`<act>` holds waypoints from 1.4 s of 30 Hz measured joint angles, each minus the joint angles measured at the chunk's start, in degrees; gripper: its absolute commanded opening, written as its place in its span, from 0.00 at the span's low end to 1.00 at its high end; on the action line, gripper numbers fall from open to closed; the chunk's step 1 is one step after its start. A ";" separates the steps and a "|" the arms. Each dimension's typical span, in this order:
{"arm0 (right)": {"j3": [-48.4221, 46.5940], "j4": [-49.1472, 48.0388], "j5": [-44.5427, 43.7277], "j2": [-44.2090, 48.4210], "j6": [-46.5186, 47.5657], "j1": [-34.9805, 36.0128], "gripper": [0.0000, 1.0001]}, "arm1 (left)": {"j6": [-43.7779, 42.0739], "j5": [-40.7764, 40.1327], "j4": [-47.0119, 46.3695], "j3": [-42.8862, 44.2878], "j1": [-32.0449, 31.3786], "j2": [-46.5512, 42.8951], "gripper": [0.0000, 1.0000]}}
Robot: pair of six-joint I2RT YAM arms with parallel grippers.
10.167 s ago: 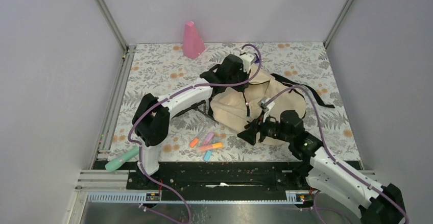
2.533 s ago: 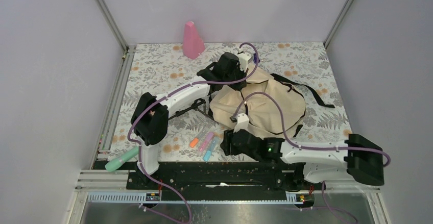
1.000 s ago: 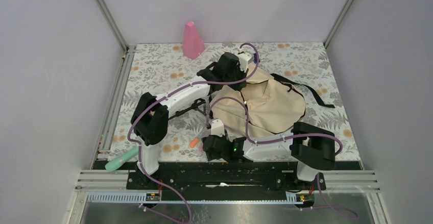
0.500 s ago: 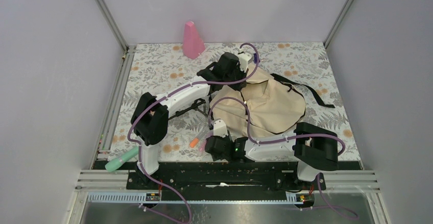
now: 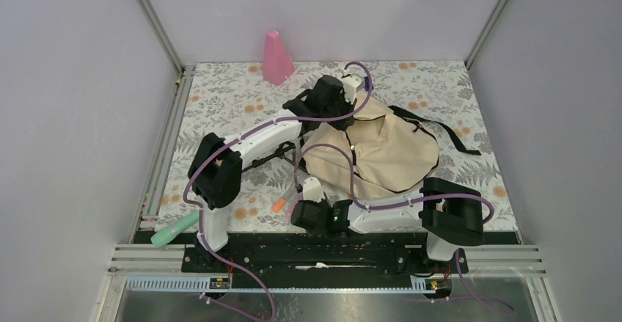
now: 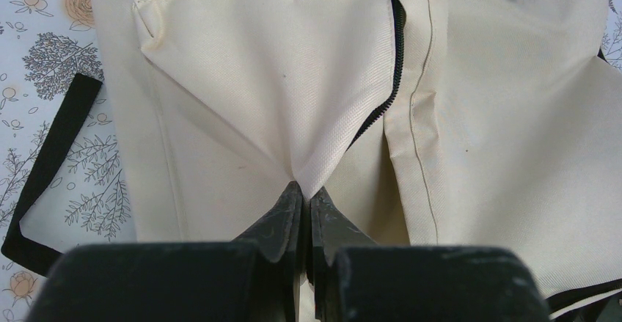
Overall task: Pack the student bag
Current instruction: Pick up the stationery from the center of the board.
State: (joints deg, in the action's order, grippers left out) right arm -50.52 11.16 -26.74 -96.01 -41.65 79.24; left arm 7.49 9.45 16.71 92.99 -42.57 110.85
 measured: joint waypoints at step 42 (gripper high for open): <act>6.49 11.32 -11.23 29.64 1.73 -1.64 0.00 | -0.13 -0.28 -0.02 0.00 0.00 0.00 0.00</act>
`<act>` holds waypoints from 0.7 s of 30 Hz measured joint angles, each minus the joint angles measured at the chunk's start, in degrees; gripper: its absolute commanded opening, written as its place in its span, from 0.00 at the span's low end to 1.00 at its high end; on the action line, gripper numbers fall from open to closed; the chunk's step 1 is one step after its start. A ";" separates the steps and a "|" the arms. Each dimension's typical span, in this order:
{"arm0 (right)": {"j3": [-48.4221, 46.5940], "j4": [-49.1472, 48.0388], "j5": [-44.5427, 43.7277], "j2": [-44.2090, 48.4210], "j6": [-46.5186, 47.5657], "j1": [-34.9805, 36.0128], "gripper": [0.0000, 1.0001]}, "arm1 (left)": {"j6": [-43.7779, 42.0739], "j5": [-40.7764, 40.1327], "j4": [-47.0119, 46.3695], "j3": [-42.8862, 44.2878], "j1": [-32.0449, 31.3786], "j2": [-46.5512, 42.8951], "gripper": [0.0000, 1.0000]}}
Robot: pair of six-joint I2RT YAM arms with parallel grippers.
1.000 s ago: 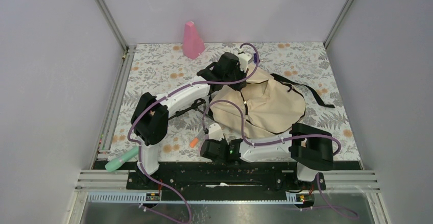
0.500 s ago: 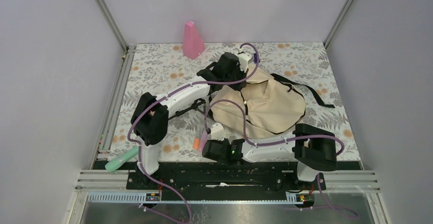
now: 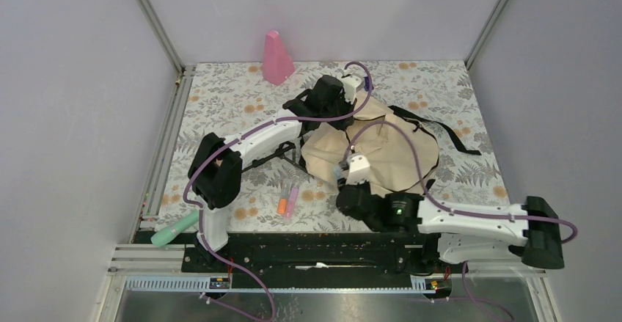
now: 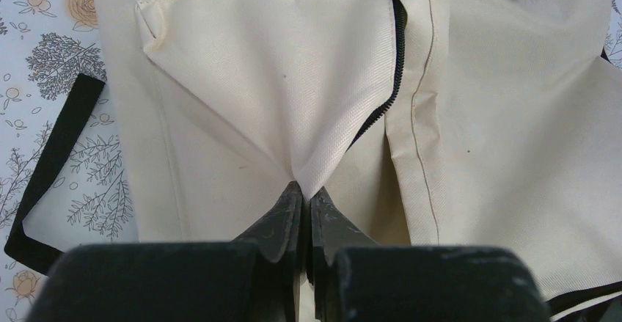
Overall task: Pack the student bag
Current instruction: Pick up the stationery from the center of the board, then place the stationery in the student bag.
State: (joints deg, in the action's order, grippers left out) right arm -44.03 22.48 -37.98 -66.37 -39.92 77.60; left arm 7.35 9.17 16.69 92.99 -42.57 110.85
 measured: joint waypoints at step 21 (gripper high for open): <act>-1.88 5.51 30.36 8.90 16.22 -46.05 0.00 | -0.46 -0.07 -0.07 0.00 0.00 0.00 0.00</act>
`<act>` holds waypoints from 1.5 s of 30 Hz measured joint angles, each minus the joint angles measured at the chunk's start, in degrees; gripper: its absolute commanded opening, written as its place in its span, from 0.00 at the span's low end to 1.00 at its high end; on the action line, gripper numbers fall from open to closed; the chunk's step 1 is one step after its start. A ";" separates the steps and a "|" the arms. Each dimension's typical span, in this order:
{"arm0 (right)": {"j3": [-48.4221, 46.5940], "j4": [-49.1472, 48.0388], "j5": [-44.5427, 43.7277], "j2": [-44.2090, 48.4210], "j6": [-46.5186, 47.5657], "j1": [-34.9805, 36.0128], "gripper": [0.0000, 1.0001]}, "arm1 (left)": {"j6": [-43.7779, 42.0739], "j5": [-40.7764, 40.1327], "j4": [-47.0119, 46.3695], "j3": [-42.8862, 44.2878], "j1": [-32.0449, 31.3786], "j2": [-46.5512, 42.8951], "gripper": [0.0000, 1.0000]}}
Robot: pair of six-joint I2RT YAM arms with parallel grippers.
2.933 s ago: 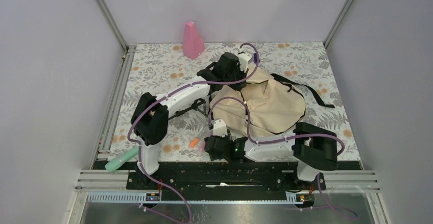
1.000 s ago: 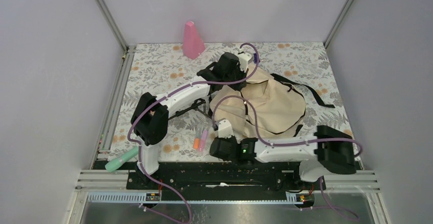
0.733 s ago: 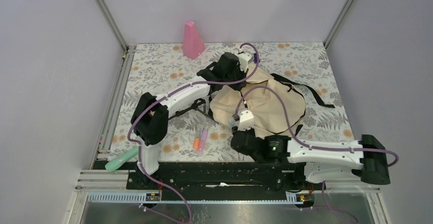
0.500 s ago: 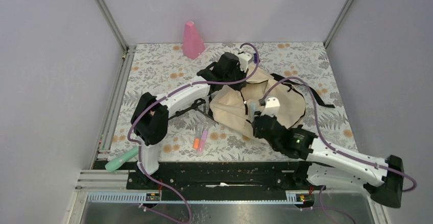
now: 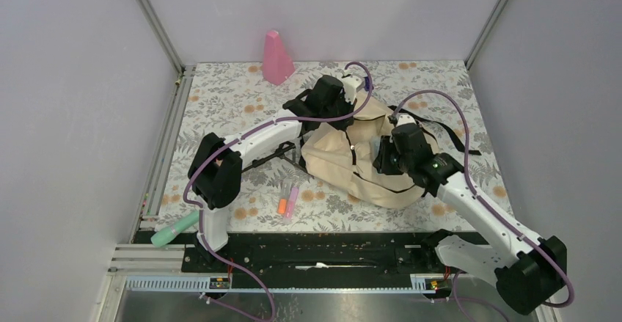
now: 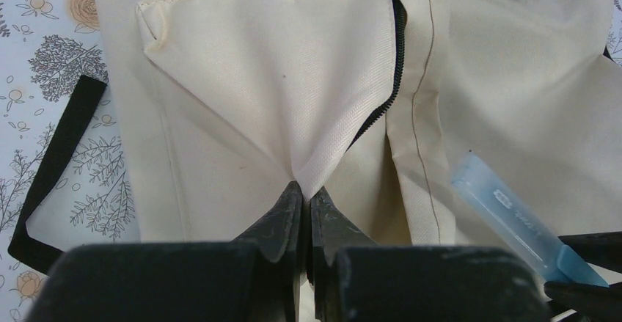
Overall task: Pack the student bag
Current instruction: Place the stationery in the student bag.
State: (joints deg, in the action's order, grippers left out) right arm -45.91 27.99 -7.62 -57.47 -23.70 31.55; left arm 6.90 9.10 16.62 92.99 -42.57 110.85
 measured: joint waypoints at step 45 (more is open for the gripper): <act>-4.68 -32.35 -2.86 -27.93 -16.13 -2.86 0.00 | -1.05 0.09 -0.81 -0.17 -0.04 -0.11 0.00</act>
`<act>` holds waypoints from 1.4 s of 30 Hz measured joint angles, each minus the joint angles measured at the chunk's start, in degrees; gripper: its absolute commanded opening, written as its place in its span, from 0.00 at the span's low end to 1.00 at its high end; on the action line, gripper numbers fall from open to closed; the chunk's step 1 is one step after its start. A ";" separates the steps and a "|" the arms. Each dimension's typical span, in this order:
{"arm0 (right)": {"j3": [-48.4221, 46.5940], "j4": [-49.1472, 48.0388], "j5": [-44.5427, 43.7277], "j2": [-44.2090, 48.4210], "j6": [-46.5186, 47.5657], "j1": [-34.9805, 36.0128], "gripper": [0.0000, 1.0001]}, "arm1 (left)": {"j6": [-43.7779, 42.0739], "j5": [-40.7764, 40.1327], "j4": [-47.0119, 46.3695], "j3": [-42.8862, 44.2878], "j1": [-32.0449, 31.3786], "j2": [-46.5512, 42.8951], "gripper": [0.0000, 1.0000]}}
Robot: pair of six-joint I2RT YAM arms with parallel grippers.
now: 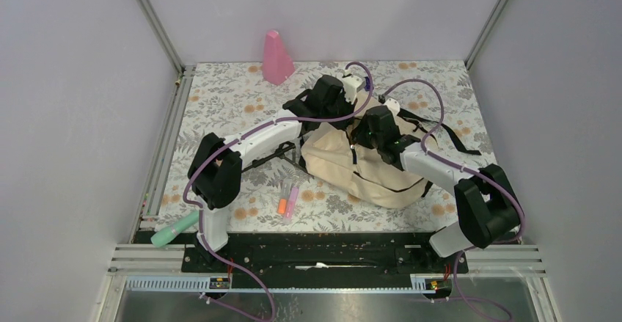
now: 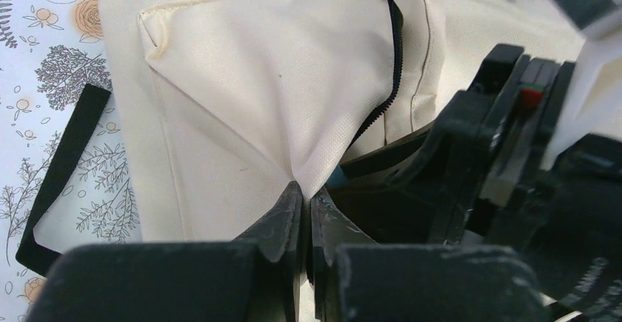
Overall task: Pack the student bag
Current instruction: Place the stationery in the student bag.
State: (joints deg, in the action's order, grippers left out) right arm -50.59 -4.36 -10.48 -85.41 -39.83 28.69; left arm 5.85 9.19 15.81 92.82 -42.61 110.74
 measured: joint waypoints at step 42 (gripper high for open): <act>9.20 -2.62 -1.68 20.48 14.86 2.10 0.60 | -0.02 -0.02 0.00 -0.35 -0.04 -0.24 0.00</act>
State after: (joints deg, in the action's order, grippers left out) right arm -41.39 -6.98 -12.16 -64.93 -24.97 30.79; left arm 5.82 9.17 15.81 92.47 -42.65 110.50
